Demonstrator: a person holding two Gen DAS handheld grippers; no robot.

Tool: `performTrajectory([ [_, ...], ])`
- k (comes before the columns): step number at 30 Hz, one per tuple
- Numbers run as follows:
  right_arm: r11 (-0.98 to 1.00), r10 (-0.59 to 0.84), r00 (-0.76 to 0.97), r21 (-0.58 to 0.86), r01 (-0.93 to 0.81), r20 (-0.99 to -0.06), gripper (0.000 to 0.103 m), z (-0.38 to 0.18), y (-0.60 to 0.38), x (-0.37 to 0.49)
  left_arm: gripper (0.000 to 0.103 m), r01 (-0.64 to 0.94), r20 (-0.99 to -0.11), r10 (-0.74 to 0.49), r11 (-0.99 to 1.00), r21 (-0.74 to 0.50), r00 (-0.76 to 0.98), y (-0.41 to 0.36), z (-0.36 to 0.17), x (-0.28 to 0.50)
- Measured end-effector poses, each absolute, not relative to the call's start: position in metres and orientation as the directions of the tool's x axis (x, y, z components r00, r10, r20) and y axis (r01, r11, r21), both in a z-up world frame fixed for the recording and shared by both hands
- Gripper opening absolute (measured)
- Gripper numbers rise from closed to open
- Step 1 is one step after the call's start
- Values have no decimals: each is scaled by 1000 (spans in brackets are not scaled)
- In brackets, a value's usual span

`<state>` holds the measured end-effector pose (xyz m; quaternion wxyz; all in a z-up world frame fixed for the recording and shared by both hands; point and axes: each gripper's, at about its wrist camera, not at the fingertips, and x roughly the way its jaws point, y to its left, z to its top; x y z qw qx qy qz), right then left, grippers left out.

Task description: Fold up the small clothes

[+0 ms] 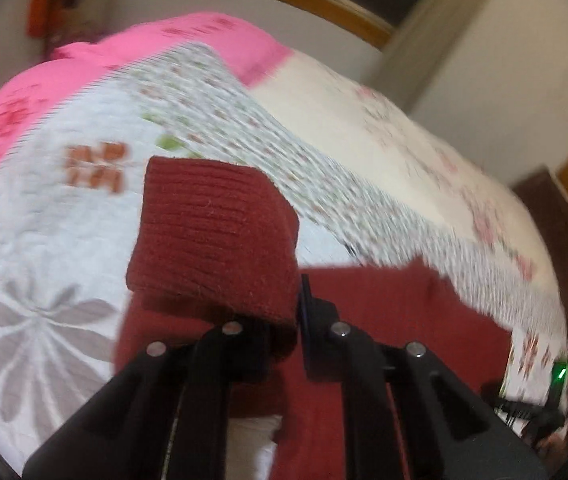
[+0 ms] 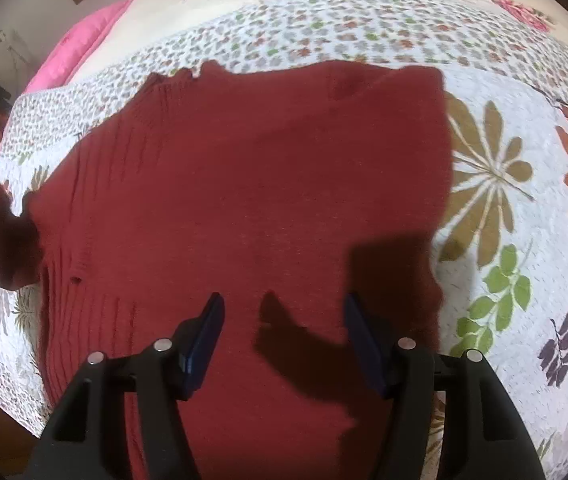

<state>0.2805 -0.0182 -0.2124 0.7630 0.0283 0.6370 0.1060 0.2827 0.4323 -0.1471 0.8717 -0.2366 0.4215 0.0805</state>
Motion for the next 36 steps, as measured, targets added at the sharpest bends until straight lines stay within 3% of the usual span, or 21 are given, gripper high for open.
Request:
performTrajectory([
  [9,976,207,172,192,-99,-963,64,-212,-38,273,10,-188,-769,-194,907,-377,609,332,-168,319],
  [15,975,214,170,200,-95,-962,64,-214,-43,265,14,-150,-816,-222,925,-350,534,279,-202,336],
  [16,975,215,169,202,-92,-962,64,-215,-45,264,17,-147,-829,-232,926,-349,508,274,-210,337],
  [18,976,213,168,201,-87,-963,64,-216,-48,263,40,-132,-864,-277,923,-360,421,261,-235,339],
  [20,977,210,166,198,-83,-964,64,-217,-50,261,50,-106,-880,-315,922,-373,357,253,-252,337],
  [26,975,212,165,198,-97,-963,64,-217,-45,263,66,-55,-802,-476,848,-528,361,275,-233,311],
  [30,967,244,171,225,-122,-955,64,-212,-28,269,74,-116,-798,-376,871,-478,471,328,-207,292],
  [34,945,304,168,276,-173,-938,67,-201,9,280,73,-286,-901,-103,928,-239,420,377,-223,293],
  [36,932,337,167,303,-199,-927,69,-195,29,285,73,-320,-923,-38,932,-171,383,391,-237,291],
])
